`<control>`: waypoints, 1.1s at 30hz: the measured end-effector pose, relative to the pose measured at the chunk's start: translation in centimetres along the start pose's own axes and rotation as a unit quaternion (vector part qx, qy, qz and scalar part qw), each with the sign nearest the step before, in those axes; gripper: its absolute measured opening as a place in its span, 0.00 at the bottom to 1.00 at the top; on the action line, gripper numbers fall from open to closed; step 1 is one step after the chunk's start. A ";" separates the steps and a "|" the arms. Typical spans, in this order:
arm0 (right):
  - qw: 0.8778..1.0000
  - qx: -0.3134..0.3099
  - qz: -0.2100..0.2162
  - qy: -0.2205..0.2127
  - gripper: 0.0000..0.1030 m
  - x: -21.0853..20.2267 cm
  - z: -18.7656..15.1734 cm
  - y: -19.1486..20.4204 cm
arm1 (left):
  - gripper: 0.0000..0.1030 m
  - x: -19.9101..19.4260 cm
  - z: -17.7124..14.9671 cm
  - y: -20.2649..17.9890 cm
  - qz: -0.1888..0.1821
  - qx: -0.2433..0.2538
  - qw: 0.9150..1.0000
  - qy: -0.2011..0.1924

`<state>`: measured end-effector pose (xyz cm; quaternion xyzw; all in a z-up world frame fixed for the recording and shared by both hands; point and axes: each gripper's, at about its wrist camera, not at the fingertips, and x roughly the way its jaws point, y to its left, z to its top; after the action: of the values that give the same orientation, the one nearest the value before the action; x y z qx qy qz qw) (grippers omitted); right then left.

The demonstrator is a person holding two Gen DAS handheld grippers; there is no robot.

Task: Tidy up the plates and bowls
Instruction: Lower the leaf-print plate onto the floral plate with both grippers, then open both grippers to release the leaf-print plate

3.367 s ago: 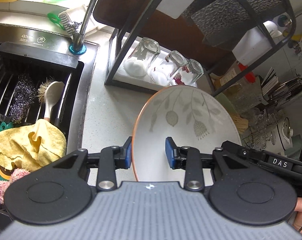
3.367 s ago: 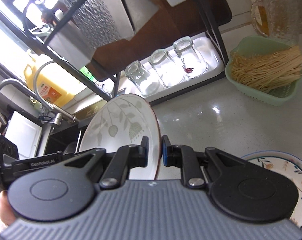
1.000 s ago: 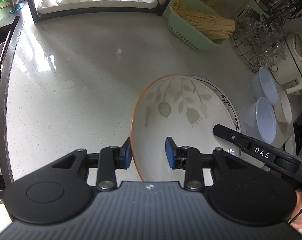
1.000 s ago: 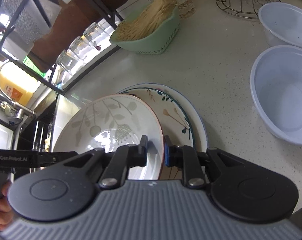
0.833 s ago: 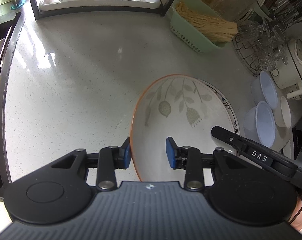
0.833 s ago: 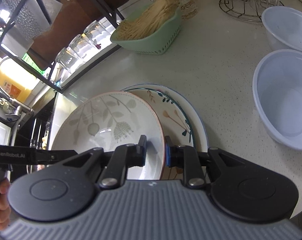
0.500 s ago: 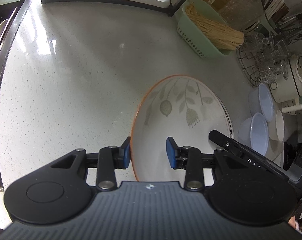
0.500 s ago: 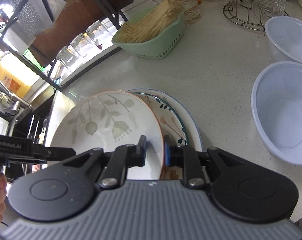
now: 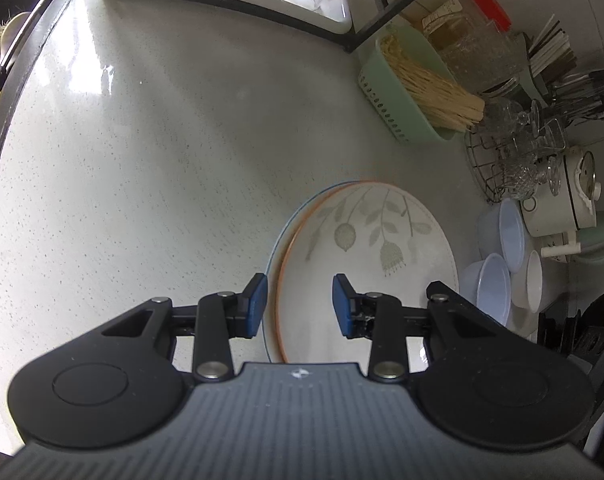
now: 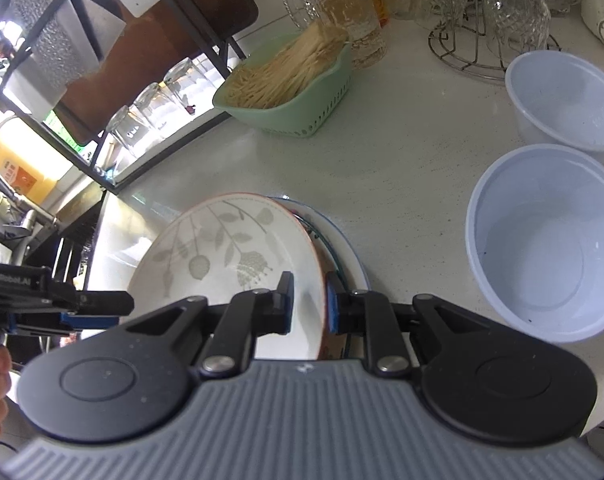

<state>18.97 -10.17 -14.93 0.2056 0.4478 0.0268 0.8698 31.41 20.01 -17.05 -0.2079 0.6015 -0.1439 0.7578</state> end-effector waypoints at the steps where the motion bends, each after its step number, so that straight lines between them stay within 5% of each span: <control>1: 1.000 -0.006 -0.005 -0.001 0.19 -0.2 -0.1 0.1 | 0.38 0.0 -0.1 0.0 -0.001 0.002 1.000 0.000; 18: 0.997 -0.043 -0.059 -0.038 0.21 -2.8 0.0 1.5 | 0.39 0.3 -0.5 -0.3 -0.008 0.038 0.999 -0.011; 20: 0.996 -0.038 -0.073 -0.035 0.22 -2.8 -0.1 1.3 | 0.47 0.3 -0.4 0.0 -0.007 0.039 0.999 -0.011; 23: 0.996 -0.025 -0.075 -0.032 0.50 -2.6 -0.4 0.9 | 0.52 0.6 -0.3 0.4 -0.004 0.048 0.999 -0.010; 33: 0.996 -0.029 -0.079 -0.009 0.51 -0.8 -1.1 1.3 | 0.51 2.4 -0.2 0.5 0.007 0.072 0.997 0.001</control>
<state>17.85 -8.85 -14.39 0.1444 0.4539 -0.0308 0.8787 31.73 19.30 -19.40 -0.1485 0.5919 -0.1822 0.7710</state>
